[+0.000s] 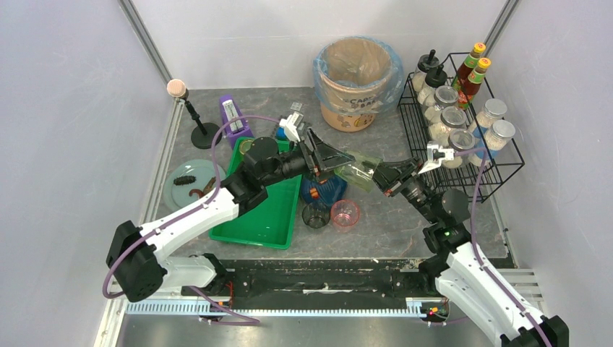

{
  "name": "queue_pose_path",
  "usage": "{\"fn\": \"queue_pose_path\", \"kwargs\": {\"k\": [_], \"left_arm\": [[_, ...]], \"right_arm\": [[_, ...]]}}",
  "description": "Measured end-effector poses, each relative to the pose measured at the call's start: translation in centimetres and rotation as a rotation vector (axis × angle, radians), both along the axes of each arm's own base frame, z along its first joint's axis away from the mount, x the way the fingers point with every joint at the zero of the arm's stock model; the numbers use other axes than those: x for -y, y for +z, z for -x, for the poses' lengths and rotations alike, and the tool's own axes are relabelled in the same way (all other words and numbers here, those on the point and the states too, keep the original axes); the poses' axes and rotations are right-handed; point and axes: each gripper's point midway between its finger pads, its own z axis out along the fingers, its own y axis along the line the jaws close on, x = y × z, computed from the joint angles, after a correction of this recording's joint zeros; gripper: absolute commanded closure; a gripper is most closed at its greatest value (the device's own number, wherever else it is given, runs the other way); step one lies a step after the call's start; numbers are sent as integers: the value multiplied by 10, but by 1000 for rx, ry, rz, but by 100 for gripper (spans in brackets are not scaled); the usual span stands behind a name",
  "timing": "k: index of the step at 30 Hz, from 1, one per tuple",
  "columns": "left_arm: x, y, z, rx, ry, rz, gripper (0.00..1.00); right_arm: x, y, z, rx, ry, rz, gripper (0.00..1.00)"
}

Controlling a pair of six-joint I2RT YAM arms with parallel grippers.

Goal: Clear the kitchen counter

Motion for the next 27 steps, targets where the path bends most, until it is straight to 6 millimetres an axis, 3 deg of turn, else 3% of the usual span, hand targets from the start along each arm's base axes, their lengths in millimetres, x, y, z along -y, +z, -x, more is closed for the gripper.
{"fn": "queue_pose_path", "kwargs": {"k": [3, 7, 12, 14, 18, 23, 27], "left_arm": [[5, 2, 4, -29, -14, 35, 18], [5, 4, 2, -43, -4, 67, 48], [2, 3, -3, -38, 36, 61, 70], [0, -1, -7, -29, 60, 34, 77], [-11, -14, -22, -2, 122, -67, 84], [-51, -23, -64, 100, 309, -307, 88], [-105, -12, -99, 252, 512, -577, 89]], "right_arm": [[-2, 1, 0, 14, 12, -6, 100], [-4, 2, 0, 28, 21, -14, 98], [-5, -1, -3, 28, 23, -10, 71], [-5, -5, -3, 24, 21, 4, 65], [-4, -17, -7, 14, -3, 57, 48], [2, -36, -13, -4, -51, 148, 25], [9, -55, -20, -33, -108, 252, 2]]}}
